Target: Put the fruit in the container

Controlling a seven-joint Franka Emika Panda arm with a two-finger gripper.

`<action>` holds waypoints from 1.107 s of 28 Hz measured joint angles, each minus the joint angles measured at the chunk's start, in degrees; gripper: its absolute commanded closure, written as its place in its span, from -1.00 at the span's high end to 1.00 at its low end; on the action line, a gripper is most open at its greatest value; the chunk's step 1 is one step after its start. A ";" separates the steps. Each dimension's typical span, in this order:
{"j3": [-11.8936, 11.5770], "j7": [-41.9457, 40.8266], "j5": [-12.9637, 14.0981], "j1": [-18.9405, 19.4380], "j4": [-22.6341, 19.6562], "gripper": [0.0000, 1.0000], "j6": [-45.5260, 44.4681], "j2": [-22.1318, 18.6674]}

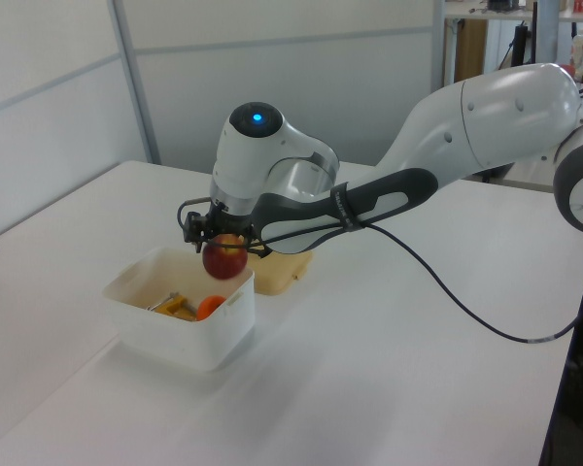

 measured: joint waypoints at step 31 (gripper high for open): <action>-9.26 -67.32 23.04 -3.92 0.67 1.00 -43.33 -15.34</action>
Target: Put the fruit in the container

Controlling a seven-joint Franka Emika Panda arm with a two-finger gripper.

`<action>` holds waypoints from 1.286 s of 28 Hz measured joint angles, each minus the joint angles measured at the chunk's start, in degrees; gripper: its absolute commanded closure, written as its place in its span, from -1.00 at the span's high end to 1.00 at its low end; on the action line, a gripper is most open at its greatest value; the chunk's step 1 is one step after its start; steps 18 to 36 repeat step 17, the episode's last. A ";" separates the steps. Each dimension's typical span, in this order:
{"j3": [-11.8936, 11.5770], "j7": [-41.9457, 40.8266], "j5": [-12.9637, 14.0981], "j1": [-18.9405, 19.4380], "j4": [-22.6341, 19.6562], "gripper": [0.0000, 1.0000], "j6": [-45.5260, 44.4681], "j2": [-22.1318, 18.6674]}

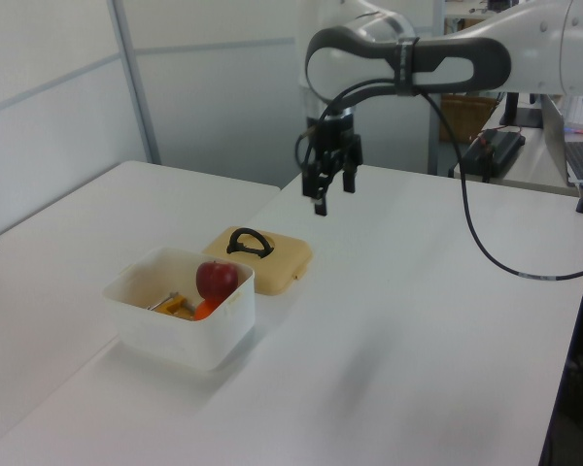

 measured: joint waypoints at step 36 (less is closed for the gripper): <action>-7.89 -12.30 -0.01 0.14 0.00 1.00 -4.05 -2.29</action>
